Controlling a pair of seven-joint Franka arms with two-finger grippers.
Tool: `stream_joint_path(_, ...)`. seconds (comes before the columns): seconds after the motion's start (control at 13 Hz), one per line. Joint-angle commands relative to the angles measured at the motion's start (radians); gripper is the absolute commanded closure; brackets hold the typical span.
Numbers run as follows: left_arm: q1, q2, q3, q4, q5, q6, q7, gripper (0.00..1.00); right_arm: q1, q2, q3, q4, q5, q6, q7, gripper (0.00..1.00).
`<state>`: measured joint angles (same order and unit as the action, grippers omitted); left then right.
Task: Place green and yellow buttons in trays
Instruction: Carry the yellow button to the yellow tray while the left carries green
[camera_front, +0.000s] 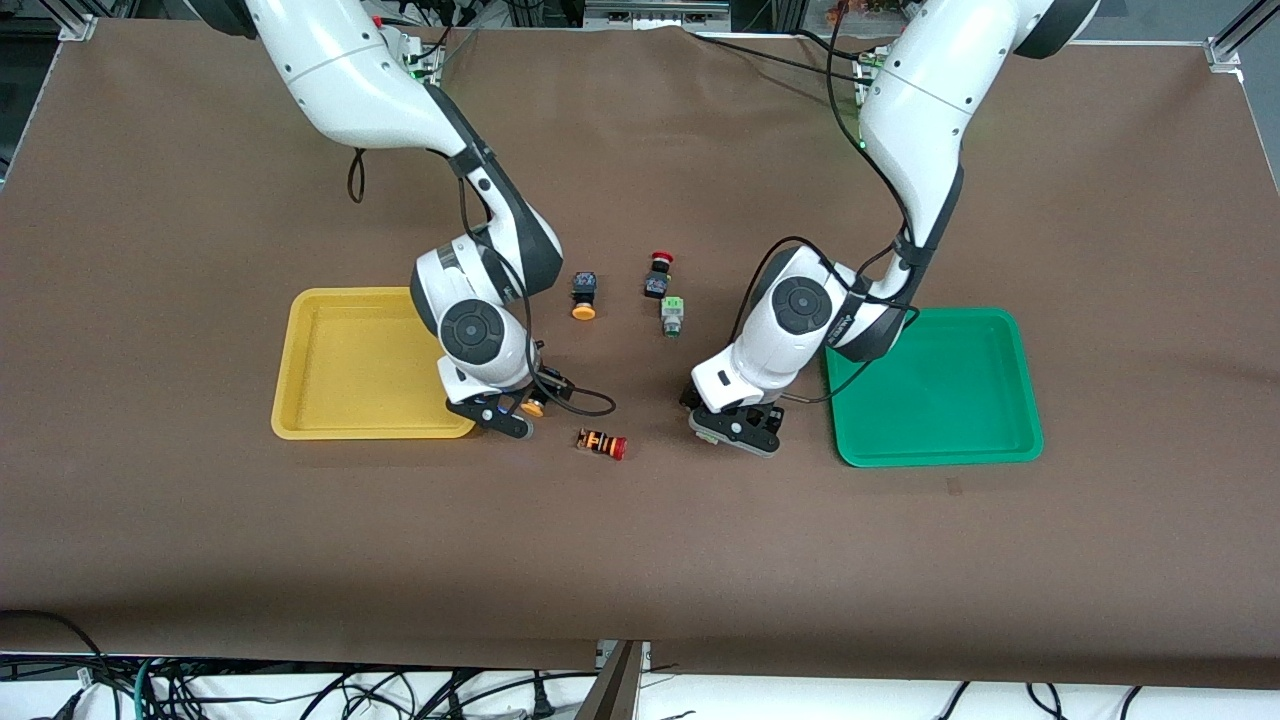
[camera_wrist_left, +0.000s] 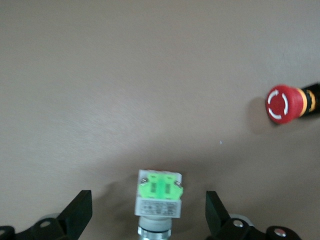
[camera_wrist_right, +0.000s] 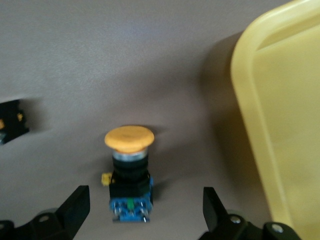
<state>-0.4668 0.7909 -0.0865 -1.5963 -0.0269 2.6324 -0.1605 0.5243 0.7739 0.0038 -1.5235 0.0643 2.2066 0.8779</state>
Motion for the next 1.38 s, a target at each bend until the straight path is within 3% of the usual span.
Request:
stream_joint_path(0.0, -0.016, 0.030, 0.004, 0.022, -0.010, 0.001, 0.030, 0.00, 0.019, 0.028, -0.005, -0.009, 0.014, 0.070, 0.056, 0.20)
stream_joint_path(0.08, -0.015, 0.043, 0.004, 0.022, -0.010, 0.005, 0.029, 0.00, 0.022, 0.031, -0.005, -0.014, 0.012, 0.079, 0.055, 0.63)
stream_joint_path(0.15, -0.015, 0.044, 0.004, 0.022, -0.008, 0.014, 0.030, 0.11, 0.022, 0.031, -0.005, -0.014, 0.012, 0.078, 0.055, 1.00)
stream_joint_path(0.23, -0.013, 0.041, 0.004, 0.022, -0.004, 0.014, 0.041, 0.53, 0.022, 0.028, -0.005, -0.012, 0.012, 0.073, 0.047, 1.00)
stream_joint_path(0.31, -0.013, 0.036, 0.004, 0.021, -0.004, 0.014, 0.055, 0.88, 0.022, 0.021, -0.007, -0.011, 0.011, 0.070, 0.030, 1.00)
stream_joint_path(0.38, -0.012, 0.034, 0.002, 0.022, -0.004, 0.012, 0.067, 1.00, 0.016, 0.006, -0.008, -0.009, 0.011, 0.058, -0.003, 1.00)
stream_joint_path(0.62, 0.000, -0.004, 0.002, 0.019, -0.005, -0.009, 0.059, 1.00, -0.073, -0.047, -0.019, -0.003, 0.012, -0.095, -0.254, 1.00)
stream_joint_path(0.69, 0.010, -0.053, 0.004, 0.003, -0.007, -0.072, 0.058, 1.00, -0.113, -0.073, -0.019, -0.006, 0.012, -0.146, -0.346, 1.00)
stream_joint_path(0.85, 0.063, -0.151, 0.008, 0.001, -0.004, -0.322, 0.065, 1.00, -0.188, -0.103, -0.021, -0.038, 0.011, -0.215, -0.512, 1.00)
stream_joint_path(1.08, 0.167, -0.240, 0.043, -0.004, 0.007, -0.639, 0.276, 1.00, -0.266, -0.182, -0.022, -0.180, 0.005, -0.199, -0.660, 1.00)
stream_joint_path(1.31, 0.177, -0.266, 0.154, -0.135, 0.009, -0.606, 0.510, 1.00, -0.320, -0.252, -0.060, -0.398, -0.003, -0.060, -0.828, 1.00)
